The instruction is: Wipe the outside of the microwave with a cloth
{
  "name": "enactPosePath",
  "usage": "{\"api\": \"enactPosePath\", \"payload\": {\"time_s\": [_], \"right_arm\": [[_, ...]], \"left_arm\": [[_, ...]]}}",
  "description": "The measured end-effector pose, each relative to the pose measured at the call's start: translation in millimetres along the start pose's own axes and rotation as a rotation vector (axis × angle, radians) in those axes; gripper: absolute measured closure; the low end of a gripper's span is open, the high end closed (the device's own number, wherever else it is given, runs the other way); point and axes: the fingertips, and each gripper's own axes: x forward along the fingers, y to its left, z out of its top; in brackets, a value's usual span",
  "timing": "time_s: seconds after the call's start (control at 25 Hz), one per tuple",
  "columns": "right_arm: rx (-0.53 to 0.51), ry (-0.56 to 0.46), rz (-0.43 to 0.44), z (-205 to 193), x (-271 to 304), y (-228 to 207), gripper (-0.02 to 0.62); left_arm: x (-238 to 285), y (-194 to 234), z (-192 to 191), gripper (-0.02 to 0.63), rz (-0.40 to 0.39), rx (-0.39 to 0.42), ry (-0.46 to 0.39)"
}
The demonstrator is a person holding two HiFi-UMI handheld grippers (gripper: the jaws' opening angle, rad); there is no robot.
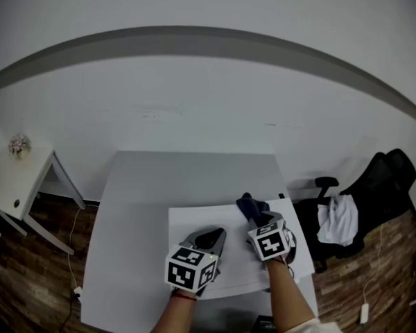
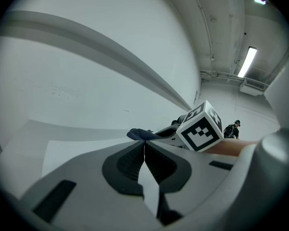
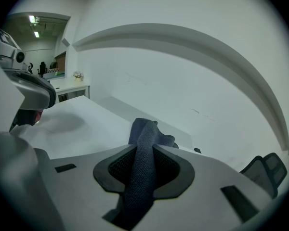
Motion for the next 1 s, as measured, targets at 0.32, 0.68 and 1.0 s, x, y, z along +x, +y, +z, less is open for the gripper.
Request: {"api": "enactPosePath", "payload": {"time_s": [0.32,0.68,1.0], "right_arm": [[-0.016,-0.009,0.023,17.2,2.9,39.5,0.494],[-0.029,-0.025,0.066,42.3,8.4,86.6,0.494],[-0.071,-0.039,0.116,63.5,12.9,130.8,0.494]], "left_arm": [[-28.8,16.1,-3.1,0.601,0.008,0.002,-0.001],[-61.6,41.6,-3.5,0.601,0.032,0.004,0.005],[-90.0,66.6,-3.8,0.601,0.057,0.001,-0.001]]}}
